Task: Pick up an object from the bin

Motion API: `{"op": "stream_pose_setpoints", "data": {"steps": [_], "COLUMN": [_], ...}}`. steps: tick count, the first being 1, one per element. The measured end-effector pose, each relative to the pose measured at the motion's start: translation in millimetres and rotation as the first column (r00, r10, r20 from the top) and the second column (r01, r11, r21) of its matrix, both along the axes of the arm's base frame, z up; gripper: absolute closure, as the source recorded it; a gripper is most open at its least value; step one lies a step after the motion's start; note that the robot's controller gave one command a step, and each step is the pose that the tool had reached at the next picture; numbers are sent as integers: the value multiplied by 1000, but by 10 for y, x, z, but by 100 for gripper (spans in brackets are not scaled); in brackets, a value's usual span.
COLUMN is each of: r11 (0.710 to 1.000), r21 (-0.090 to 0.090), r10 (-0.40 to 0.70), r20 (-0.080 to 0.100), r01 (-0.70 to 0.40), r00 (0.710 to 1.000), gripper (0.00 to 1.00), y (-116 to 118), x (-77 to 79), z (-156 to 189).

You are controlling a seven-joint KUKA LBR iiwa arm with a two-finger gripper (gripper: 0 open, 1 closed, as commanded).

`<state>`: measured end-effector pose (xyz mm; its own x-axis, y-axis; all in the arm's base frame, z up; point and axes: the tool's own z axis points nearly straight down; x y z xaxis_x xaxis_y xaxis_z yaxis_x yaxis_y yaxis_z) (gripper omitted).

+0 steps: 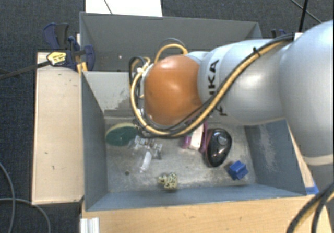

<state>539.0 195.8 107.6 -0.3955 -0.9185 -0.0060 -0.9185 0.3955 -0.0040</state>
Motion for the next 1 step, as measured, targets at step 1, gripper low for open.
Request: {"op": "stream_pose_setpoints", "data": {"steps": [1], "r11": [1000], "r21": [1], "r10": [-9], "r20": [-1], "r01": [9], "r00": [1000], "gripper": [100], "y": [8], "x": [8], "z": [56]}}
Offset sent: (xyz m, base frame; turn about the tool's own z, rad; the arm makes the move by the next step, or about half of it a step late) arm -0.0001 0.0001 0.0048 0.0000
